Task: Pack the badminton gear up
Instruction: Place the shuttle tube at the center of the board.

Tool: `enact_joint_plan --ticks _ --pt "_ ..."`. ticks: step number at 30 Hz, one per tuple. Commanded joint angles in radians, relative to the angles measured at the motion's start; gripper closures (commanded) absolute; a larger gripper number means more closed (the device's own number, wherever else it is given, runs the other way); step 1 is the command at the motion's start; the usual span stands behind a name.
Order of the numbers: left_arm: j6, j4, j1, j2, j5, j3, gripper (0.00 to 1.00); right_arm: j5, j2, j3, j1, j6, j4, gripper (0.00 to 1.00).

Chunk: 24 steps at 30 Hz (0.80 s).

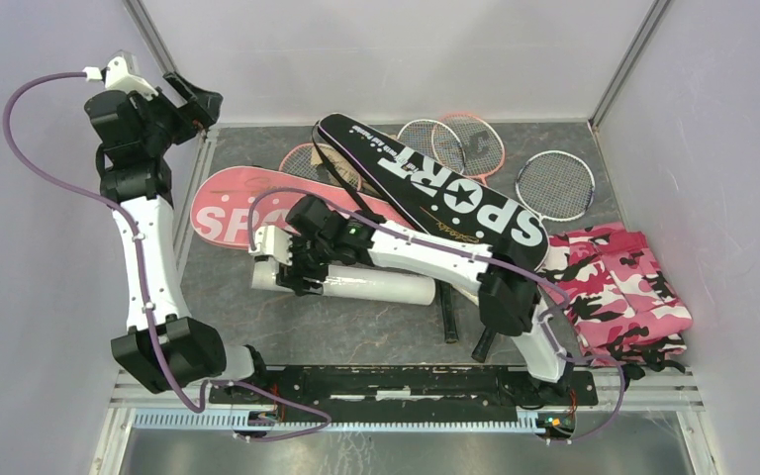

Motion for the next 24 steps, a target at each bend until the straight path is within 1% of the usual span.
enact_joint_plan --ticks 1,5,9,12,16,19,21,22,23,24 --pt "0.048 -0.015 0.007 -0.048 0.038 0.065 0.0 -0.003 0.08 0.09 0.0 0.012 0.091 0.92" --pt "0.046 -0.015 0.007 -0.065 0.054 0.08 0.0 -0.003 0.17 0.116 0.001 0.007 0.143 0.85" --pt "0.044 -0.012 0.007 -0.085 0.089 0.068 0.0 -0.013 0.257 0.153 0.001 0.02 0.185 0.8" --pt "0.042 -0.011 0.007 -0.093 0.123 0.046 0.0 0.001 0.299 0.163 0.002 0.023 0.216 0.77" --pt "0.046 -0.01 0.006 -0.098 0.167 0.015 0.0 0.038 0.333 0.162 -0.002 0.028 0.249 0.71" --pt "0.057 -0.013 0.007 -0.105 0.187 0.0 0.0 0.06 0.336 0.162 -0.002 0.028 0.257 0.6" --pt "0.069 -0.019 0.006 -0.11 0.197 -0.003 0.0 0.062 0.317 0.156 -0.007 0.025 0.255 0.51" --pt "0.073 -0.02 0.007 -0.113 0.204 -0.006 0.0 0.064 0.297 0.143 -0.01 0.022 0.255 0.45" --pt "0.077 -0.02 0.007 -0.114 0.21 -0.006 0.0 0.066 0.268 0.127 -0.014 0.018 0.257 0.28" --pt "0.079 -0.019 0.006 -0.113 0.218 -0.007 0.0 0.066 0.237 0.105 -0.019 0.015 0.258 0.16"
